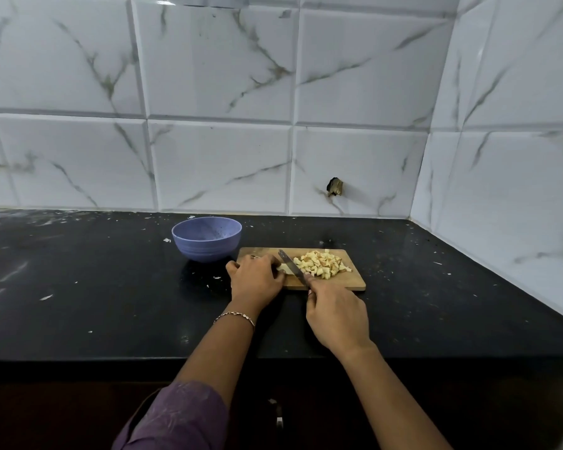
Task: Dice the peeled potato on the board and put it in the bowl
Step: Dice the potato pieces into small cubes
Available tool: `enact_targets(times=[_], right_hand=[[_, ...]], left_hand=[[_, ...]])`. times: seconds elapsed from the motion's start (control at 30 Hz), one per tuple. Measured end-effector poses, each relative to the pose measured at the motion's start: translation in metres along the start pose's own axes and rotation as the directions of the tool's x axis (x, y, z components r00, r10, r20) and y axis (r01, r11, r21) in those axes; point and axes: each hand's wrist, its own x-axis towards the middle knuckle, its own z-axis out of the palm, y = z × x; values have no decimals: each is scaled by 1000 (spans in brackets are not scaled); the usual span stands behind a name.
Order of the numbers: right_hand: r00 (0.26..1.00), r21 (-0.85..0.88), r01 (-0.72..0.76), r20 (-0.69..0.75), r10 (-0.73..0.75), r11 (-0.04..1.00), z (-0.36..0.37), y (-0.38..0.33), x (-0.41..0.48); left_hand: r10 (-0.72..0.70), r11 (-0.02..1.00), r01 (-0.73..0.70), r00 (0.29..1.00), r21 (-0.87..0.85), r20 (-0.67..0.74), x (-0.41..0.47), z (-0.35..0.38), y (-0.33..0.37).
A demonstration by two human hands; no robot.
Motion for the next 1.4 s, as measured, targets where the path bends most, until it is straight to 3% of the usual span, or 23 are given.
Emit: enact_targets(times=[0.3,0.57,0.7,0.87,1.0,1.4], right_hand=[[982,-153,169,106,-154,974,-1,-9,12],[973,-226,218,124,-194,949,1,-19,15],[983,-177,170,95,-155,969,4,-17,9],[1000,29,-8,-2,8,1000,3,-9,-2],[1000,96,-26,1,26,995,0,-10,-4],[997,64,-32,66,28,997,-3,-16,-2]], left_hand=[[5,1000,-4,999,5,-36,2,-2,1],[-31,999,32,997,21,-65,1,3,0],[-40,999,42,997,33,-70,1,3,1],[-32,999,34,997,34,-65,0,2,2],[-37,999,37,998,4,-57,1,1,1],[-32,999,33,997,22,-65,-1,-1,3]])
